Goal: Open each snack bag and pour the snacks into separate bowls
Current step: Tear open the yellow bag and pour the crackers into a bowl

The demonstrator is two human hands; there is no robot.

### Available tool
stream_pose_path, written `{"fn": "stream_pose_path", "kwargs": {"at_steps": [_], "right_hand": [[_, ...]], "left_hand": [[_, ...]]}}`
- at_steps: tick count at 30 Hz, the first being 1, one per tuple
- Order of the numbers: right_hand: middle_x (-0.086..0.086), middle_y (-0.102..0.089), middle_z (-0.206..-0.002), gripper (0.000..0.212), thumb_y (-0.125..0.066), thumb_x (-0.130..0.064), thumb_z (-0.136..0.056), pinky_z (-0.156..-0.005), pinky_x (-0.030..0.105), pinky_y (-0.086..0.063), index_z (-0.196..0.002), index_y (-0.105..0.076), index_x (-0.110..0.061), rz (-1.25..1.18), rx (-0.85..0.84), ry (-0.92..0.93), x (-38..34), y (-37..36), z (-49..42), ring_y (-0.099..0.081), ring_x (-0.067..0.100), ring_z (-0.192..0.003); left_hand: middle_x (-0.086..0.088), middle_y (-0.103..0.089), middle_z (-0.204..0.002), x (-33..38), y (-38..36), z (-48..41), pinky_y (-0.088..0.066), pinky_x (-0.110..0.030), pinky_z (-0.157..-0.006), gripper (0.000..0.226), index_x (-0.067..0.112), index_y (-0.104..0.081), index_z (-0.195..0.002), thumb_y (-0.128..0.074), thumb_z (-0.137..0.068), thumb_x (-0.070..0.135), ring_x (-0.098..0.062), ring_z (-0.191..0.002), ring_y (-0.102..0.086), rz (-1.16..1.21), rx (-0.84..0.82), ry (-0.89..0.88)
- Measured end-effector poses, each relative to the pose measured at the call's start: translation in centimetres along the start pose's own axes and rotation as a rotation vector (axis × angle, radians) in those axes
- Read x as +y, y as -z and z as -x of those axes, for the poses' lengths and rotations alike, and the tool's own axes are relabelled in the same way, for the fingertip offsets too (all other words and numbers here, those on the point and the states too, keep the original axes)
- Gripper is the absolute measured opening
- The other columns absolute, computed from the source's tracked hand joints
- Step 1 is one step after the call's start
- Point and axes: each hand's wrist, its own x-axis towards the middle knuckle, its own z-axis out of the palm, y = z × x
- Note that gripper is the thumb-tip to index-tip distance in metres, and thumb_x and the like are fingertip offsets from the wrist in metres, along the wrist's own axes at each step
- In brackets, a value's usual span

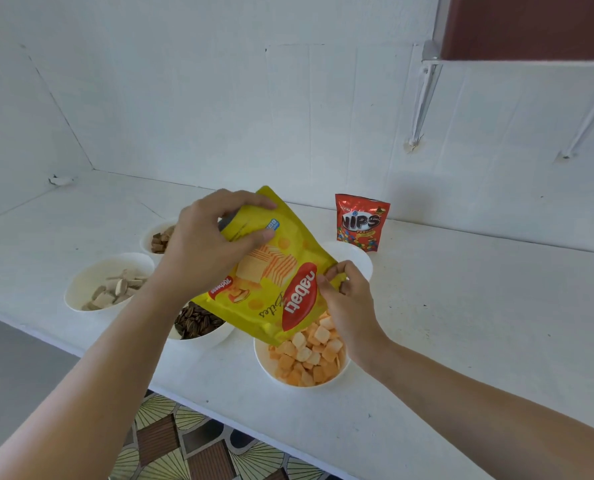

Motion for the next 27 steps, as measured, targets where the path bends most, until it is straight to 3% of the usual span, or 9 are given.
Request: {"fn": "stream_pose_path", "kwargs": {"at_steps": [4, 8, 12, 14, 17, 20, 24, 27], "right_hand": [[0.007, -0.072, -0.105, 0.015, -0.06, -0.028, -0.099, -0.078, 0.035, -0.062, -0.088, -0.051, -0.022, -0.025, 0.0, -0.056, 0.4, 0.2, -0.1, -0.071, 0.022, -0.1], [0.011, -0.072, -0.105, 0.015, -0.061, -0.022, -0.099, -0.082, 0.04, -0.062, -0.087, -0.052, -0.019, -0.132, -0.014, 0.026, -1.0, 0.4, -0.3, -0.07, 0.024, -0.102], [0.007, -0.076, -0.094, 0.012, -0.065, -0.015, -0.095, -0.07, 0.028, -0.059, -0.089, -0.055, -0.015, -0.198, -0.043, 0.113, -3.0, 0.7, -0.1, -0.074, 0.017, -0.094], [0.006, -0.077, -0.093, 0.011, -0.068, -0.015, -0.093, -0.071, 0.03, -0.06, -0.09, -0.057, -0.013, -0.192, -0.054, 0.103, -2.9, 0.8, -0.1, -0.074, 0.017, -0.094], [0.007, -0.077, -0.085, 0.013, -0.071, -0.013, -0.091, -0.076, 0.035, -0.061, -0.089, -0.058, -0.009, -0.107, -0.08, 0.045, -1.7, 1.1, 0.0, -0.075, 0.019, -0.091], [0.004, -0.077, -0.082, 0.013, -0.072, -0.009, -0.09, -0.073, 0.027, -0.059, -0.088, -0.059, -0.009, -0.065, -0.132, -0.048, -0.4, 1.4, 0.3, -0.075, 0.017, -0.089], [0.005, -0.077, -0.093, 0.018, -0.068, -0.022, -0.094, -0.079, 0.034, -0.061, -0.087, -0.054, -0.012, -0.043, -0.141, -0.068, 0.2, 1.5, 0.0, -0.074, 0.02, -0.094], [0.002, -0.076, -0.096, 0.03, -0.065, -0.04, -0.094, -0.076, 0.033, -0.061, -0.087, -0.044, -0.019, -0.019, -0.093, -0.073, 0.0, 1.3, -0.5, -0.073, 0.018, -0.093]], "left_hand": [[0.013, -0.066, -0.11, 0.0, -0.5, 0.1, -0.058, -0.035, -0.085, 0.033, 0.042, -0.072, -0.112, -0.082, -0.084, 0.026, -0.015, -0.104, -0.064, -0.01, -0.048, -0.003], [0.009, -0.068, -0.109, 1.4, 1.1, -0.8, -0.058, -0.041, -0.088, 0.036, 0.038, -0.073, -0.114, -0.083, -0.083, 0.022, -0.016, -0.102, -0.065, -0.013, 0.014, -0.029], [0.011, -0.071, -0.103, 3.1, 3.1, -1.5, -0.061, -0.034, -0.079, 0.034, 0.036, -0.075, -0.112, -0.084, -0.082, 0.022, -0.013, -0.094, -0.068, -0.003, 0.094, -0.052], [0.016, -0.07, -0.099, 3.1, 3.3, -1.5, -0.062, -0.034, -0.075, 0.034, 0.037, -0.074, -0.112, -0.084, -0.082, 0.024, -0.013, -0.091, -0.068, -0.011, 0.094, -0.051], [0.024, -0.067, -0.101, 1.9, 2.6, -1.0, -0.059, -0.032, -0.081, 0.041, 0.043, -0.072, -0.115, -0.085, -0.08, 0.028, -0.008, -0.096, -0.064, -0.054, 0.004, -0.018], [0.028, -0.063, -0.114, 0.6, 1.9, -0.6, -0.056, -0.023, -0.085, 0.051, 0.048, -0.066, -0.122, -0.086, -0.078, 0.032, 0.004, -0.104, -0.06, -0.114, -0.121, -0.007], [0.021, -0.062, -0.122, 0.4, 1.9, -0.8, -0.052, -0.008, -0.081, 0.051, 0.049, -0.062, -0.127, -0.08, -0.085, 0.027, 0.007, -0.109, -0.058, -0.132, -0.188, -0.026], [0.02, -0.061, -0.122, 0.8, 2.2, -1.3, -0.054, -0.013, -0.078, 0.05, 0.048, -0.061, -0.129, -0.078, -0.087, 0.026, 0.003, -0.11, -0.06, -0.116, -0.207, -0.041]]}}
